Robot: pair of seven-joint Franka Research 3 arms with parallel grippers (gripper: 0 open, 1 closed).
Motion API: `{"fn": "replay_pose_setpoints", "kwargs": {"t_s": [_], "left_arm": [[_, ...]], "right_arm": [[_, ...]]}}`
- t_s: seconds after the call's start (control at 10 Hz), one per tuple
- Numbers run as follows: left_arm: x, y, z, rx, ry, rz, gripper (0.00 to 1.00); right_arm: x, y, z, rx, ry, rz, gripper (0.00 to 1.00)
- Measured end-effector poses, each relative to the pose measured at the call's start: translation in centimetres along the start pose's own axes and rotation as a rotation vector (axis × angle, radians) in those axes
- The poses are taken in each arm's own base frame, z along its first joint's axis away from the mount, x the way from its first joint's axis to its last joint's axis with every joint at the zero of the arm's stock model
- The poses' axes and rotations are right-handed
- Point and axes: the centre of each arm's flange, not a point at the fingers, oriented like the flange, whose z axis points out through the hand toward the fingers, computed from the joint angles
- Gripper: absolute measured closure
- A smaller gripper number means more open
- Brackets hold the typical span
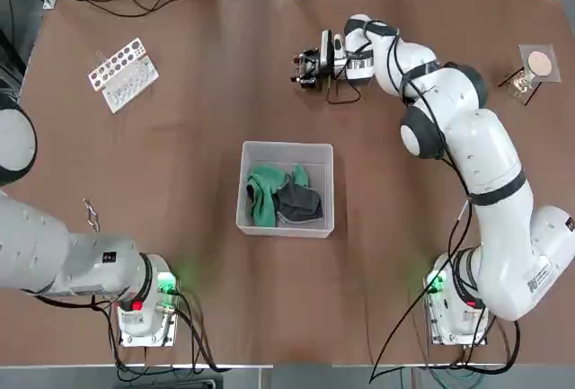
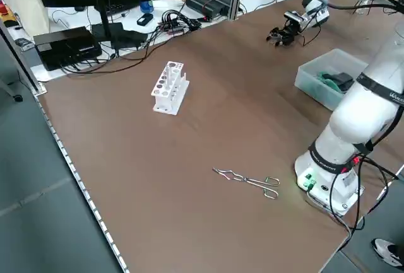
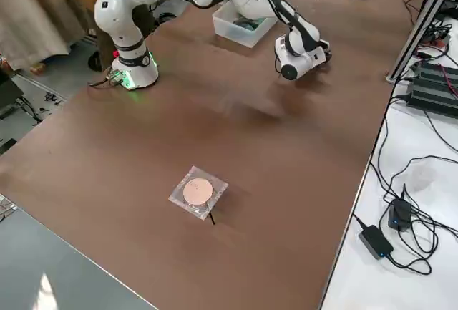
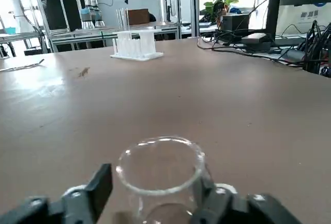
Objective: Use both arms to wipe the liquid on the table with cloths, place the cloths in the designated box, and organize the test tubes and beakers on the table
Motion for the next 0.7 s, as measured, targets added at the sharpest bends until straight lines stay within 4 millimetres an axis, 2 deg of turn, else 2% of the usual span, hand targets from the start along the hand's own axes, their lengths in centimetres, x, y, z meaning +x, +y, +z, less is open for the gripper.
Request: {"fn": "replay_pose_setpoints", "kwargs": {"t_s": [0.1,0.2,0.7], "left_arm": [[0.0,0.13,0.0,0.0,0.0,0.0,0.0],[0.0,0.17,0.0,0.0,0.0,0.0,0.0],[0.01,0.54,0.01,0.0,0.0,0.002,0.0]], "right_arm": [[-0.04,-0.08,0.1,-0.006,0.0,0.005,0.48],[-0.06,-0.06,0.1,-0.011,-0.003,0.005,0.52],[0.34,0.82,-0.49,-0.035,-0.005,0.02,0.54]]}}
